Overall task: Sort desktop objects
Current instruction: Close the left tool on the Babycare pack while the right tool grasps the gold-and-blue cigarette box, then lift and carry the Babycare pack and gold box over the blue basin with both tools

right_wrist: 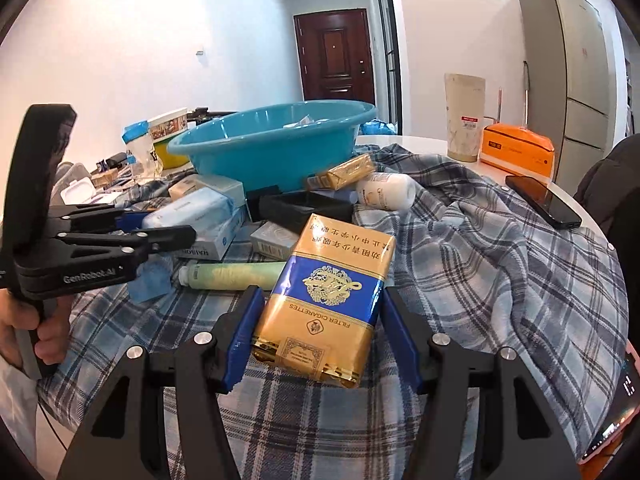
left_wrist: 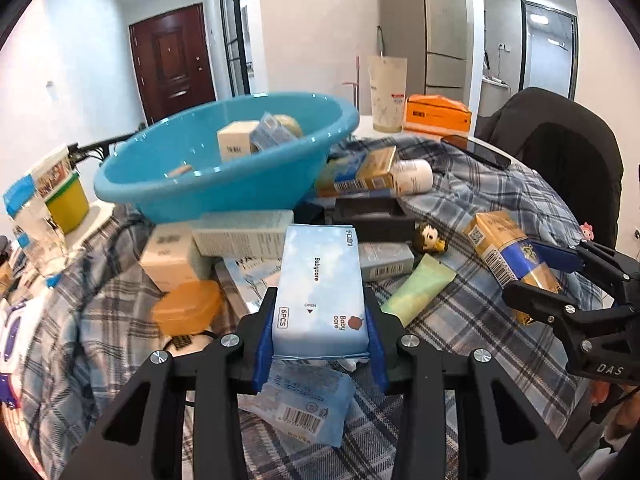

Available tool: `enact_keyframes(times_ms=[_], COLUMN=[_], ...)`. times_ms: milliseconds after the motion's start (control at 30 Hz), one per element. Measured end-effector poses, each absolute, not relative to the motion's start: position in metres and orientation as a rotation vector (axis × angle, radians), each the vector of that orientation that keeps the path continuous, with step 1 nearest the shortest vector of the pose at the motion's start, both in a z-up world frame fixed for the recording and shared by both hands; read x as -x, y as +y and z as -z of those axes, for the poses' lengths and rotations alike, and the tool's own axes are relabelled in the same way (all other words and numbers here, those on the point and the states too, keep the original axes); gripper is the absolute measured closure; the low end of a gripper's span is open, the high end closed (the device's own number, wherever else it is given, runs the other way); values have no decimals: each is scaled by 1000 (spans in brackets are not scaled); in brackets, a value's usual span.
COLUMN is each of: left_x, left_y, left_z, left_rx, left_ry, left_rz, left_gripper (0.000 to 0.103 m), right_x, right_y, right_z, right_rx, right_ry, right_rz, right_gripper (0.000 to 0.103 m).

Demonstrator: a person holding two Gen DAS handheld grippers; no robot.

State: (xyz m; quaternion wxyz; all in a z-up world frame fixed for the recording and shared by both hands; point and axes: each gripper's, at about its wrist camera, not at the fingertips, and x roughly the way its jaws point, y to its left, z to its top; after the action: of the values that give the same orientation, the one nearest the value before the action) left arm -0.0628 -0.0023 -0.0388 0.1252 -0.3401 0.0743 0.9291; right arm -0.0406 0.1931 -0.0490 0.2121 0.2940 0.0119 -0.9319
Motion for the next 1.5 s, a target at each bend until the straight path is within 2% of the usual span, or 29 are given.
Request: enact_keyframes(times_ms=[467,800,967,1133,1233,1500], left_x=[62,95,119,153,172,207], left_y=[-16,-40,-53,-59,-65,-82], left_z=[-21,-78,-93,-96,-92,-60], left_rx=[784,658,632,638,654,712], left_ry=[137,67,-24,16,-21,-54], left_rz=[-2801,-2947,-2983,-3030,-3022,-3091], left_gripper=[62,62,62,62,62,62], right_x=[66,117,151,182,198,236], right_y=[192,166,151,129,115,94], right_z=[2,-54,-77,-88,-89,-65], right_rx=[-653,-478,-420,-389,-360,-356], right_ry=[-11,-10,-24,-9,22,-10], right_rz=[2529,2463,2439,2416,2413,2376], right_gripper=[44,44,44,44,44,44])
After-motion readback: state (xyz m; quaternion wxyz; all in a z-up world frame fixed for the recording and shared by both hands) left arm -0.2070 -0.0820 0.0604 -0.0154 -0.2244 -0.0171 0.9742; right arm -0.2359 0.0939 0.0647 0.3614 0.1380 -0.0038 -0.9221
